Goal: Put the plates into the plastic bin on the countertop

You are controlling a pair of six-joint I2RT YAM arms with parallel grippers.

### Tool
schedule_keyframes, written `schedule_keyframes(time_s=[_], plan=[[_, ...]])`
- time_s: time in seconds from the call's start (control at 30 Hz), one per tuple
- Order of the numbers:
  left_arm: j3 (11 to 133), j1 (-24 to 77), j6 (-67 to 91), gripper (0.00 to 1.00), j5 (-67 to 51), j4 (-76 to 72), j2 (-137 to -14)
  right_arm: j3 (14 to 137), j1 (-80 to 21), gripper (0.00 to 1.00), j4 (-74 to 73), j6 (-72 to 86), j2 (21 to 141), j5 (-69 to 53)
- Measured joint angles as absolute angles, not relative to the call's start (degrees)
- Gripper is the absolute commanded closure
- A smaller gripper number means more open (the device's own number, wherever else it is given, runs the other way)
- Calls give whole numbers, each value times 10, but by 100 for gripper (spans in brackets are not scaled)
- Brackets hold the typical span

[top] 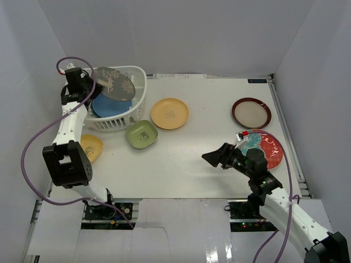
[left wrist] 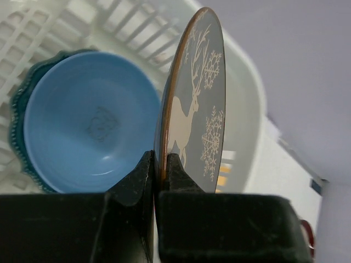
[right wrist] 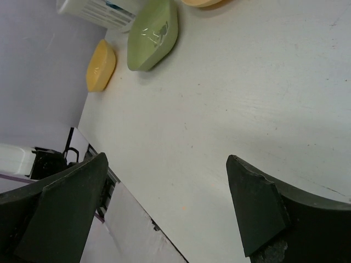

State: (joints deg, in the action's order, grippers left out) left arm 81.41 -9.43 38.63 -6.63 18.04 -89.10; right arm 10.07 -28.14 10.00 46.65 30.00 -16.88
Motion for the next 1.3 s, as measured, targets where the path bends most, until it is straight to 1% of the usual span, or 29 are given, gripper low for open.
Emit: schedule_keyframes(time_s=[0.17,0.3,0.37,0.4,0.47,0.5,0.53,0.6,0.63,0.7,0.73,0.8,0.87,0.9,0.93,0.97,1.03,1.07,1.13,1.17,1.23,1.27,1.3], plan=[[816,-96,366,100,-23,209,-973,107,-281,6,76,436,294,-169],[816,-97,357,100,5,197,-991,107,-281,6,69,424,288,-168],[816,-97,341,96,25,187,-990,107,-281,6,69,418,289,-168],[816,-97,333,91,32,180,-991,107,-281,6,68,416,289,-168],[816,-97,316,85,48,173,-994,107,-281,6,65,413,290,-167],[815,-97,310,80,53,168,-997,107,-281,6,62,413,290,-166],[813,-97,303,67,58,161,-1000,107,-281,6,61,413,290,-165],[802,-98,294,57,60,142,-1002,107,-281,6,60,411,290,-163],[797,-98,292,44,59,133,-1002,107,-281,6,60,410,291,-161],[787,-99,289,32,55,116,-1002,109,-281,6,58,408,295,-156],[783,-100,289,20,52,111,-1002,112,-281,6,56,407,297,-154],[779,-100,293,10,48,108,-1002,119,-281,6,54,405,303,-151],[770,-100,301,2,45,104,-996,127,-281,6,51,403,309,-147],[765,-100,302,2,45,103,-993,131,-281,6,49,402,312,-144],[758,-101,307,2,43,102,-986,134,-281,7,46,401,314,-141],[750,-101,310,2,41,102,-979,137,-281,15,41,399,316,-137],[727,-100,317,2,38,103,-952,144,-281,23,27,395,318,-121],[715,-100,320,2,38,103,-937,152,-281,30,17,392,319,-111],[686,-100,325,2,38,97,-895,169,-281,38,-11,382,319,-82],[667,-100,327,2,39,90,-871,179,-281,45,-23,378,319,-66],[636,-100,330,2,41,81,-818,203,-281,51,-45,363,323,-23],[627,-100,330,2,41,76,-800,214,-281,56,-51,355,327,-6],[623,-100,331,2,41,74,-785,225,-281,58,-59,349,331,10]])
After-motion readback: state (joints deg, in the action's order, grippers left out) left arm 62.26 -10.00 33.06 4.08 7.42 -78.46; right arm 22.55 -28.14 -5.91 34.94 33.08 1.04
